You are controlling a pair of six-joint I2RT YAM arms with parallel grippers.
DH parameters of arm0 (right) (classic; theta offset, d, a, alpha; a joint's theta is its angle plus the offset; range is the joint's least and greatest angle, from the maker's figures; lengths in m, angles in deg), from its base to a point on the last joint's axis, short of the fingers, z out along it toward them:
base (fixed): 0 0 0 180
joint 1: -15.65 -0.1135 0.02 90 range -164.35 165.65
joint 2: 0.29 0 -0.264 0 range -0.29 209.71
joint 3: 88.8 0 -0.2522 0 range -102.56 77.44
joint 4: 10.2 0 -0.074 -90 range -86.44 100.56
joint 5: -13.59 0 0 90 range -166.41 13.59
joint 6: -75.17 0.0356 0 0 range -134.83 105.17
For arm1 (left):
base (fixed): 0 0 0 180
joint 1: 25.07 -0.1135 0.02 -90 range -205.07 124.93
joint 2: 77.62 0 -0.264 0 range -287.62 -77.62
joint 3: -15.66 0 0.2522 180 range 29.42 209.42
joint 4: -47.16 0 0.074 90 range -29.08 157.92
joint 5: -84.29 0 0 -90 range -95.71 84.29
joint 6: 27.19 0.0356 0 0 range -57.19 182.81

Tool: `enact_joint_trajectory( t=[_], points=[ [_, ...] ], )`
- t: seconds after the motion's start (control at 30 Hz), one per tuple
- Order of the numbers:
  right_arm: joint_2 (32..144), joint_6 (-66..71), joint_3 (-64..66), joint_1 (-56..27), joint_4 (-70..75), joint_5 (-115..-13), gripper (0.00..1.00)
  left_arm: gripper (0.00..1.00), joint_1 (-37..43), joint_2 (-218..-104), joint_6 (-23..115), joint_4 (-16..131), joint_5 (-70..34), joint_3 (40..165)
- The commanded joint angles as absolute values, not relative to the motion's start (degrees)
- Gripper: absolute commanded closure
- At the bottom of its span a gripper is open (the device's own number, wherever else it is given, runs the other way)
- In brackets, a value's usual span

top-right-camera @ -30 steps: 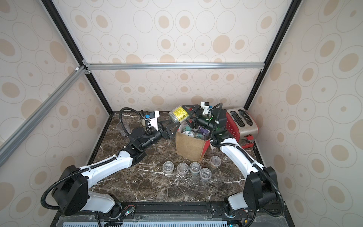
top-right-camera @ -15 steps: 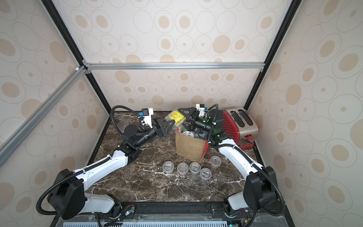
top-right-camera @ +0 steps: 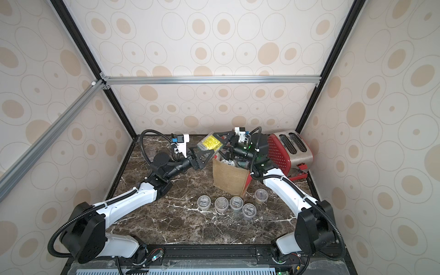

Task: Take out the seed jars from the canvas bag
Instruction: Place the seed jar at the center of the board.

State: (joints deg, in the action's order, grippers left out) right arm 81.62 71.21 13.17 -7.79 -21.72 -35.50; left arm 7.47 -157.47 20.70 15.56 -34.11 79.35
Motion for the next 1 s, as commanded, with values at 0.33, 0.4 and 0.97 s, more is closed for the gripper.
enact_joint_trajectory(
  t=[0.33, 0.4, 0.97],
  points=[
    [82.16, 72.09, 13.45, -8.62, -25.09, -35.54, 0.24, 0.32, 7.29, -159.09, 17.11, 11.22, -36.34, 80.18],
    [82.24, 71.81, 13.62, -8.60, -24.88, -35.63, 0.23, 0.32, 7.29, -158.80, 17.17, 11.26, -36.06, 79.97],
    [75.32, 51.81, 12.45, -5.55, -0.15, -39.28, 0.00, 0.33, 7.28, -149.67, 23.29, 34.70, -24.28, 79.42]
  ],
)
